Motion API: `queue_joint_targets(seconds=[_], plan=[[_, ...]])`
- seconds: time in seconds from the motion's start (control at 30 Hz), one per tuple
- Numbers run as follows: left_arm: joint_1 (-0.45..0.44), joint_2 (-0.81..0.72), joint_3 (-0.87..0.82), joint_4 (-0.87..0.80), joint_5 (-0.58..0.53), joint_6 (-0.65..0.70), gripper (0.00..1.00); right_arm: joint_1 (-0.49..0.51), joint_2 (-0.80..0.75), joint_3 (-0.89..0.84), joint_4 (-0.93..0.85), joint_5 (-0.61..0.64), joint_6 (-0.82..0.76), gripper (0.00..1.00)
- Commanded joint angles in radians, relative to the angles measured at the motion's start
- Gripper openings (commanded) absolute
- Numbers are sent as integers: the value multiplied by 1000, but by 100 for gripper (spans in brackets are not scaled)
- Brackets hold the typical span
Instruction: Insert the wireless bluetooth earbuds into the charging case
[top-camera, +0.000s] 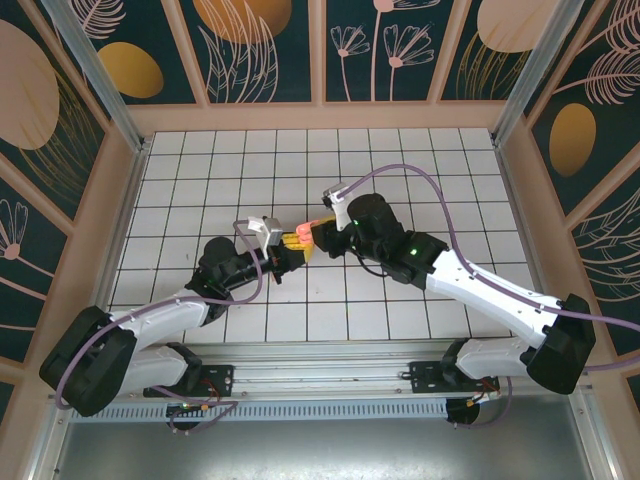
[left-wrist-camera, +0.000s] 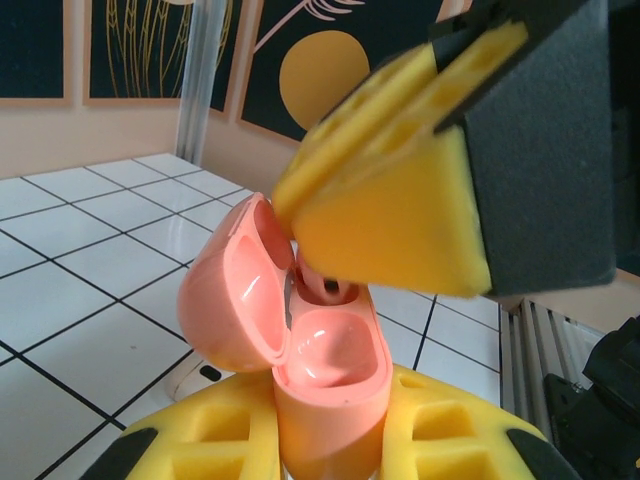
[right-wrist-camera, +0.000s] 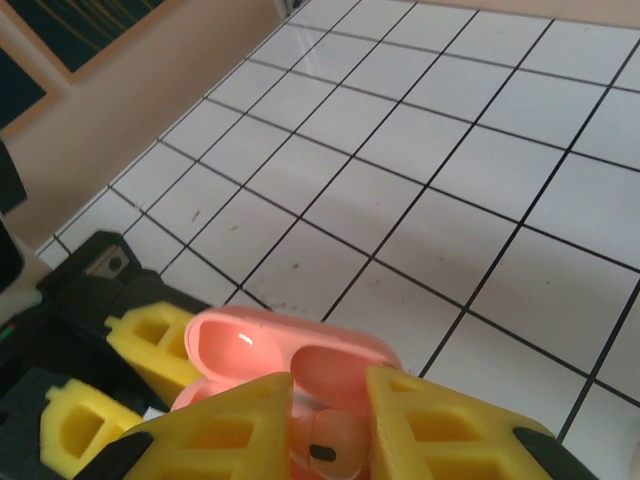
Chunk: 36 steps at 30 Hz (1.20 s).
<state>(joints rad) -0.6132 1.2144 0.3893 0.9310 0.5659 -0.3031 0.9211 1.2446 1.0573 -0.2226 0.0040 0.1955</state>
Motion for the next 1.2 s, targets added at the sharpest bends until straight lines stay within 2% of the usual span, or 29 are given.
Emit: queue_joint_targets(seconds=[0.0,0.17,0.4,0.47,0.63,0.83,1.03,1.17], plan=[[7,-24,37,24,-8,36,12,19,-1,19,-48,-62,-43,24],[6,-29,39,13,-1,54,12,19,1,39,-92,-34,-67,25],[7,-38,36,-8,-8,64,12,9,-41,47,-32,-36,-27,41],[6,-41,29,-6,-11,69,12,-12,-62,46,-3,-72,4,44],[6,-46,25,-10,-7,78,13,-114,-121,6,99,-255,122,51],[6,-63,31,-62,-11,121,13,-192,-157,-36,134,-355,197,51],[7,-77,39,-108,-69,130,12,-197,-132,-18,53,-297,219,48],[17,-95,29,-143,-185,123,12,-202,-71,56,-134,-106,311,45]])
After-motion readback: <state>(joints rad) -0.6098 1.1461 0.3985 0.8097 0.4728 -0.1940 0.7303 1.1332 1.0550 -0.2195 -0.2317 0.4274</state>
